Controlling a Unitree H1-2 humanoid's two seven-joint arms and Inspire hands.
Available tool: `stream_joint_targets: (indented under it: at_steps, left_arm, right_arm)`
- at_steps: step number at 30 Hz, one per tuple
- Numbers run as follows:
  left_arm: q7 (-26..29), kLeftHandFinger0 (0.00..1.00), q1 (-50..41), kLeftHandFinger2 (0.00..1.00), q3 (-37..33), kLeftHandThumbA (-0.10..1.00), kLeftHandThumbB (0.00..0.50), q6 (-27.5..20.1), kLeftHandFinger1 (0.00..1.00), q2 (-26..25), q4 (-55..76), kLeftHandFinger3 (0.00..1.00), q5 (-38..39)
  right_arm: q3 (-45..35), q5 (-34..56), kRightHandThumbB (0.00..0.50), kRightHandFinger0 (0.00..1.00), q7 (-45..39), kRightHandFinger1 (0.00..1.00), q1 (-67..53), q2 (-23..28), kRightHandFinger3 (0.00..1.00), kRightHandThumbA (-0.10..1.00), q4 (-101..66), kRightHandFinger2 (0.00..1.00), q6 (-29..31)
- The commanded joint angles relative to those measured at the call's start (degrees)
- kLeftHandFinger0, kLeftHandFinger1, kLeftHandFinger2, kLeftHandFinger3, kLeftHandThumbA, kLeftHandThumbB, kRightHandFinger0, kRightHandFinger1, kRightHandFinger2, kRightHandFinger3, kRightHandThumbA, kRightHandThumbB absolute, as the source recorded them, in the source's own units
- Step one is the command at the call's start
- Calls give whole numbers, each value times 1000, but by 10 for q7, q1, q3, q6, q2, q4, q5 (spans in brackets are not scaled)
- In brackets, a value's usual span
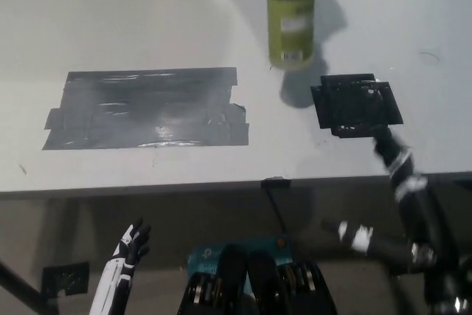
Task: A person hands a spray bottle to the robot which it grabs with its right hand and places on the black spot infront of it on the table
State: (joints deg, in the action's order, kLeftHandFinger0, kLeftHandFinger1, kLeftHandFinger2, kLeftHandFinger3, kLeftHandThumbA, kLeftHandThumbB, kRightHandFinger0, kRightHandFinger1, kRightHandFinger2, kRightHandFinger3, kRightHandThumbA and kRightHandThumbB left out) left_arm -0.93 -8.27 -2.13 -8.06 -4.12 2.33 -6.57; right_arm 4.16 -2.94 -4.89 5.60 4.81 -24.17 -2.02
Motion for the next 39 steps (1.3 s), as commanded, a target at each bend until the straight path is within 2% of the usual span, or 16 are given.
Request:
stream_joint_targets:
  at_steps: [1,3,8,10,13,15,19,23,25,27,30,31,36,39]
  left_arm:
    - [10,1000,-5,1000,5,1000,66,-26,1000,0,18,1000,-2]
    - [11,1000,-4,1000,3,1000,69,-30,1000,4,16,1000,-5]
    - [9,1000,-3,1000,4,1000,69,-29,1000,4,16,1000,0]
    - [9,1000,-4,1000,4,1000,70,-30,1000,4,16,1000,1]
    - [9,1000,-5,1000,3,1000,67,-33,1000,4,14,1000,-2]
    - [10,1000,-5,1000,3,1000,69,-37,1000,3,13,1000,-5]
    - [8,1000,-4,1000,3,1000,92,-41,1000,2,9,1000,-1]
    - [7,1000,-6,1000,3,1000,98,-32,1000,4,14,1000,0]
    - [8,1000,-6,1000,3,1000,81,-34,1000,5,15,1000,0]
    - [8,1000,-3,1000,3,1000,80,-32,1000,4,16,1000,0]
    - [7,1000,-1,1000,2,1000,78,-29,1000,3,17,1000,-3]
    - [6,1000,-1,1000,2,1000,68,-27,1000,3,19,1000,-4]
    - [6,1000,1,1000,1,1000,35,-27,1000,2,19,1000,-6]
    - [6,1000,4,1000,0,1000,42,-28,1000,0,19,1000,-11]
  right_arm:
    - [-26,38,452,1000,-1,1000,106,0,1000,1000,11,1000,-109]
    - [-34,38,476,1000,-2,1000,144,5,1000,1000,43,1000,-127]
    - [-51,48,448,1000,-2,1000,248,1,1000,1000,165,1000,-158]
    - [-57,55,405,1000,-2,1000,282,-1,1000,1000,215,1000,-157]
    - [-65,65,428,1000,-7,1000,323,-4,1000,1000,278,1000,-152]
    - [-62,65,415,1000,-9,1000,350,-6,1000,1000,310,1000,-167]
    - [-67,63,454,1000,2,1000,390,-12,1000,1000,366,1000,-179]
    - [-89,86,411,1000,6,1000,439,-22,1000,1000,458,1000,-146]
    - [-101,94,445,1000,6,1000,461,-24,1000,1000,502,1000,-130]
    - [-107,97,457,1000,2,1000,472,-24,1000,1000,519,1000,-123]
    - [-117,102,458,1000,4,1000,498,-25,1000,1000,558,1000,-115]
    - [-119,104,474,1000,2,1000,505,-26,1000,1000,567,1000,-111]
    - [-126,118,487,1000,-6,1000,517,-31,1000,1000,566,1000,-118]
    - [-125,118,499,1000,-4,1000,524,-32,1000,1000,566,1000,-117]
